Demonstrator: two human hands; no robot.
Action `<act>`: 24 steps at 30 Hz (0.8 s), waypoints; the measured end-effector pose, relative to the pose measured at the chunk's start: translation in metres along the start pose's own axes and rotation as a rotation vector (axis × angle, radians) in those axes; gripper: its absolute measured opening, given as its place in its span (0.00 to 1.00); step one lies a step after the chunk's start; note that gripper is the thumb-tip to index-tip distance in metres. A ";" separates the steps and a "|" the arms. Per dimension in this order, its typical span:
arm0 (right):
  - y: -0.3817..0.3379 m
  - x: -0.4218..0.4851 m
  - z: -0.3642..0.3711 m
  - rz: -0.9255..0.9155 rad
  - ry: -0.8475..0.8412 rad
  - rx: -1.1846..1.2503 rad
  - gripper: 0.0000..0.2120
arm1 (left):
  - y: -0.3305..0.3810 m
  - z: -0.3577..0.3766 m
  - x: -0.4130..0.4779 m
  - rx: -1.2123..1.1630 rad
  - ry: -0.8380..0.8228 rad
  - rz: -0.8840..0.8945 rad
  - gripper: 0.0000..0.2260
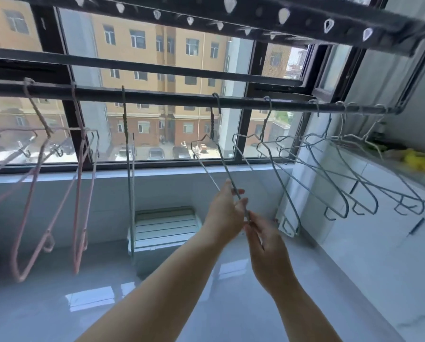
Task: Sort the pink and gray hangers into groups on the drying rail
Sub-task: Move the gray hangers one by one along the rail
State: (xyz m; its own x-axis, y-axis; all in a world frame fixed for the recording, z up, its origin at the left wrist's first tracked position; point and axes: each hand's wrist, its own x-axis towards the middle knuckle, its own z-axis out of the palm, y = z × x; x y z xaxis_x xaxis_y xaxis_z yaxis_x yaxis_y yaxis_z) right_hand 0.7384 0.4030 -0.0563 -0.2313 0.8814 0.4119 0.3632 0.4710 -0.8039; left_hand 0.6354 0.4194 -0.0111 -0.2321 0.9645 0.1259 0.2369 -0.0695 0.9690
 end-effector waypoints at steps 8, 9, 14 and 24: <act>-0.007 0.013 0.003 -0.096 -0.019 0.128 0.16 | 0.011 -0.016 0.003 -0.110 0.027 0.027 0.14; -0.009 0.014 0.004 -0.098 -0.027 0.154 0.16 | 0.013 -0.019 0.003 -0.115 0.028 0.029 0.13; -0.016 0.022 0.010 -0.141 -0.033 0.246 0.14 | 0.018 -0.031 0.006 -0.150 0.007 0.038 0.10; -0.040 0.055 0.024 -0.146 -0.017 0.486 0.15 | 0.032 -0.054 0.018 -0.331 -0.061 0.102 0.15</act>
State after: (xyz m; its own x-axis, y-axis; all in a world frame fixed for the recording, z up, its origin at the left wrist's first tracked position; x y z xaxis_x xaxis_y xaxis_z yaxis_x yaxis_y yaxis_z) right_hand 0.6893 0.4317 -0.0113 -0.2649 0.8046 0.5314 -0.1355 0.5146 -0.8467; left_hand 0.5882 0.4211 0.0335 -0.1639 0.9611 0.2225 -0.0655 -0.2356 0.9696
